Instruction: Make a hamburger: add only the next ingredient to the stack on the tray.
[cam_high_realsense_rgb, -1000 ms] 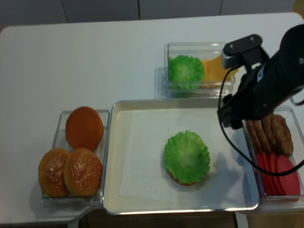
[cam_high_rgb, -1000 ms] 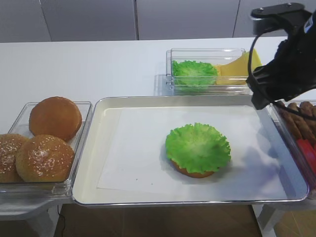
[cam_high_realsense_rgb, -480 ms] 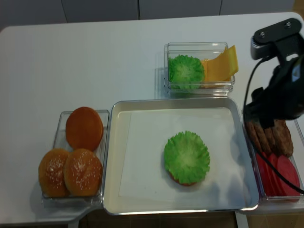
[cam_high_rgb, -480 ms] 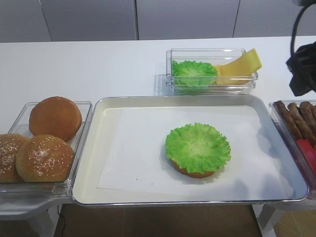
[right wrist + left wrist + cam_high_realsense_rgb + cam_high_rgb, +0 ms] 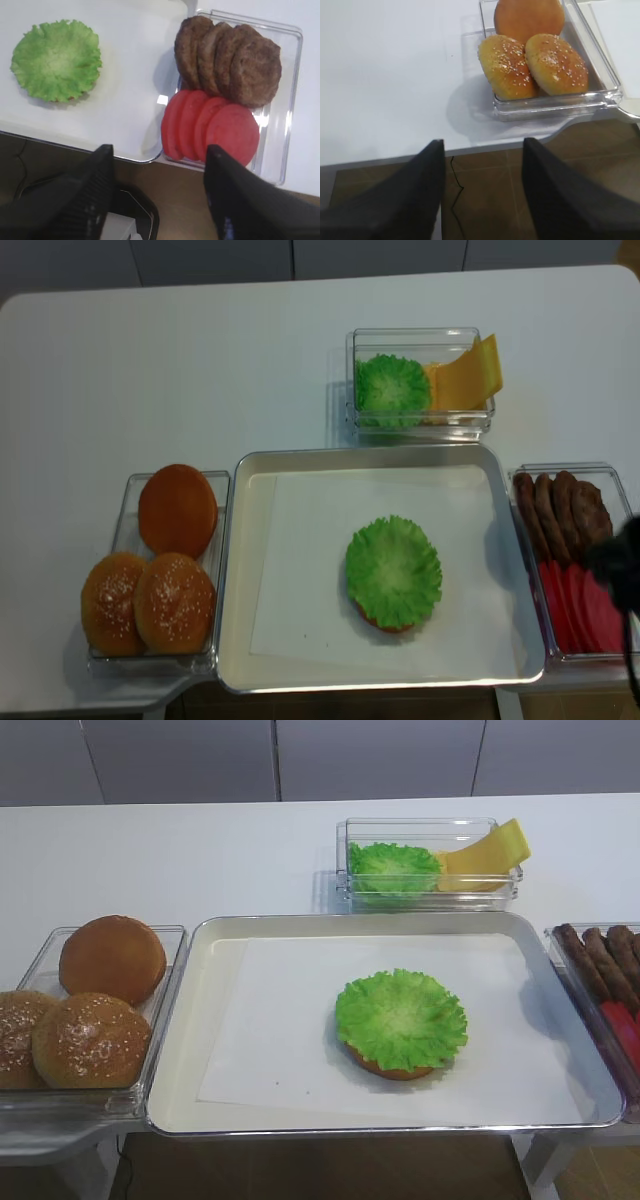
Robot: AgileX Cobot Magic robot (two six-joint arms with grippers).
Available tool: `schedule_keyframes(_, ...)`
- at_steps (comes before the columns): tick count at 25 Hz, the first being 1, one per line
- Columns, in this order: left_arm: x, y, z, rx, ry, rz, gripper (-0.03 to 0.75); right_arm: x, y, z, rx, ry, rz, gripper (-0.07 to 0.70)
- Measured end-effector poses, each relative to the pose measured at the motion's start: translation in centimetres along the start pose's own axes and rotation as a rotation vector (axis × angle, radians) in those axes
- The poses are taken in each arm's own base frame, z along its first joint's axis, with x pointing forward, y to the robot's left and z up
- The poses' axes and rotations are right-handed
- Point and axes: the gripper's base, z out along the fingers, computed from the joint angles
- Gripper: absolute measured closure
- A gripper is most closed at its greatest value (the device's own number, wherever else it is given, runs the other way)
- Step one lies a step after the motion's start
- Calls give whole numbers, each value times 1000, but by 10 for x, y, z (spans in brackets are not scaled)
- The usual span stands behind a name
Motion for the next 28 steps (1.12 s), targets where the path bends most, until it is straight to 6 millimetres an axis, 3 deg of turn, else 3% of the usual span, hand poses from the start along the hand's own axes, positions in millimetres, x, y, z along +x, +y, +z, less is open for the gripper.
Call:
schedule_keyframes(7, 0, 0, 0, 0, 0, 0, 344, 56, -2, -35, -10, -119, -7, 203)
schedule_keyframes(14, 0, 0, 0, 0, 0, 0, 344, 102, -4, -53, -32, -262, -12, 204)
schedule_keyframes(23, 0, 0, 0, 0, 0, 0, 344, 153, -7, -38, -47, -393, -18, 204)
schedule_keyframes(28, 0, 0, 0, 0, -2, 0, 344, 162, -9, -22, -50, -434, -20, 204)
